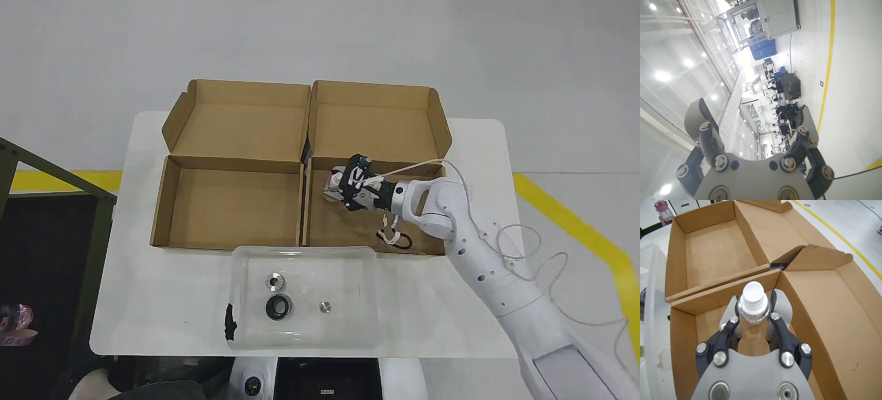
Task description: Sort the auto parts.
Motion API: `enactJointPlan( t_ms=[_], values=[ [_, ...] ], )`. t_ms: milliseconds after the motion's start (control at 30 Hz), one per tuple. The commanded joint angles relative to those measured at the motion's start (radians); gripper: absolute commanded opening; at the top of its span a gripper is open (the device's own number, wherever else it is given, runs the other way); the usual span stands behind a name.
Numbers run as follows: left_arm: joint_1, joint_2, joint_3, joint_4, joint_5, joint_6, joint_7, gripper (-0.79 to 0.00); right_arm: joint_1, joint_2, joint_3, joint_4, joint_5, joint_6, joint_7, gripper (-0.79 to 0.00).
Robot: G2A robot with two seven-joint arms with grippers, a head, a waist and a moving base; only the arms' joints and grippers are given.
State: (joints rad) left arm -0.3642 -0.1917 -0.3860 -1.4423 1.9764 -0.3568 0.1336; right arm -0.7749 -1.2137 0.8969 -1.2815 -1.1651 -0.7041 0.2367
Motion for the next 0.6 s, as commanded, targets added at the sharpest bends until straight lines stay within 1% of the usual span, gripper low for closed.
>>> enactJointPlan(
  t_ms=[0, 67, 100, 133, 200, 233, 267, 300, 333, 467, 567],
  values=[
    [0.0, 0.0, 0.0, 0.0, 0.0, 0.0, 0.0, 0.0, 0.004, -0.004, -0.008, 0.012, 0.002, 0.004, 0.002, -0.785],
    [0.0, 0.0, 0.0, 0.0, 0.0, 0.0, 0.0, 0.0, 0.01, -0.008, -0.016, 0.026, 0.002, 0.007, 0.006, -0.785],
    [0.0, 0.0, 0.0, 0.0, 0.0, 0.0, 0.0, 0.0, 0.013, -0.009, -0.019, 0.031, 0.002, 0.009, 0.009, -0.656],
    [0.0, 0.0, 0.0, 0.0, 0.0, 0.0, 0.0, 0.0, 0.016, -0.011, -0.022, 0.037, 0.001, 0.012, 0.013, -0.56],
    [0.0, 0.0, 0.0, 0.0, 0.0, 0.0, 0.0, 0.0, 0.021, -0.014, -0.025, 0.043, 0.003, 0.013, 0.015, -0.459],
    [0.0, 0.0, 0.0, 0.0, 0.0, 0.0, 0.0, 0.0, 0.023, -0.015, -0.026, 0.045, 0.005, 0.013, 0.015, -0.342],
    [0.0, 0.0, 0.0, 0.0, 0.0, 0.0, 0.0, 0.0, 0.024, -0.016, -0.025, 0.046, 0.007, 0.013, 0.014, -0.139],
    [0.0, 0.0, 0.0, 0.0, 0.0, 0.0, 0.0, 0.0, 0.025, -0.016, -0.025, 0.045, 0.008, 0.013, 0.016, -0.022],
    [0.0, 0.0, 0.0, 0.0, 0.0, 0.0, 0.0, 0.0, 0.025, -0.016, -0.022, 0.04, 0.007, 0.014, 0.016, 0.0],
    [0.0, 0.0, 0.0, 0.0, 0.0, 0.0, 0.0, 0.0, 0.012, -0.01, 0.001, -0.01, 0.005, 0.009, 0.017, 0.0],
    [0.0, 0.0, 0.0, 0.0, 0.0, 0.0, 0.0, 0.0, -0.014, 0.004, 0.039, -0.093, -0.004, -0.001, 0.034, 0.0]
  ],
)
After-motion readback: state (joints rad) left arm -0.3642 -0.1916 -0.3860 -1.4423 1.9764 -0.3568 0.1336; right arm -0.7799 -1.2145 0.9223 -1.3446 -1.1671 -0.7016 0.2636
